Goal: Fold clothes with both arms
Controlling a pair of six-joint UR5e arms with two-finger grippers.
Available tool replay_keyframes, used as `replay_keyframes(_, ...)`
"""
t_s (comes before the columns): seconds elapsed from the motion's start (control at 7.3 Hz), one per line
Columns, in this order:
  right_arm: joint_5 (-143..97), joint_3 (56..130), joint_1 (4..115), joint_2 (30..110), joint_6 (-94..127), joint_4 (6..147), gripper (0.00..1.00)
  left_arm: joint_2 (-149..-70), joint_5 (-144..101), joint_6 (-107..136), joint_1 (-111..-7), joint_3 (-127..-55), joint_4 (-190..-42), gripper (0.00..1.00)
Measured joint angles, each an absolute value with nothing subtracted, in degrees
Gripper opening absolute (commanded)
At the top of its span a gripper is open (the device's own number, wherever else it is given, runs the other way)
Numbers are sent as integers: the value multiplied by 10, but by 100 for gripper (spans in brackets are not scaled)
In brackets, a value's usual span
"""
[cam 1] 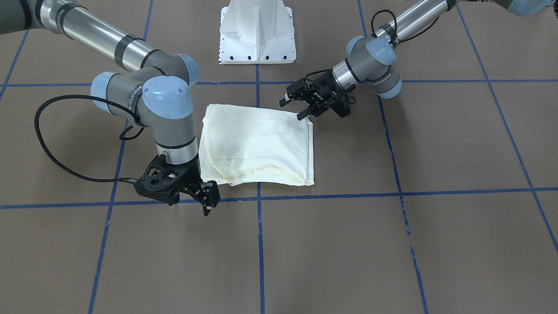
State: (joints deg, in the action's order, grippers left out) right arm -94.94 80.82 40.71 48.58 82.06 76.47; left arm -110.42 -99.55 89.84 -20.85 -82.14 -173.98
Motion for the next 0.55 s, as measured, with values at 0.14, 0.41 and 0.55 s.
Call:
replay_keyframes(0.14,-950,808,407,486,820,765,100,-1103,-997,898,-210,-825,-1740,100)
replay_keyframes(0.41,-956,810,407,486,810,766,100,-1103,-1007,898,-229,-851,-1710,100)
replay_keyframes(0.55,-967,815,409,489,792,766,100,-1103,-1020,897,-245,-877,-1665,100)
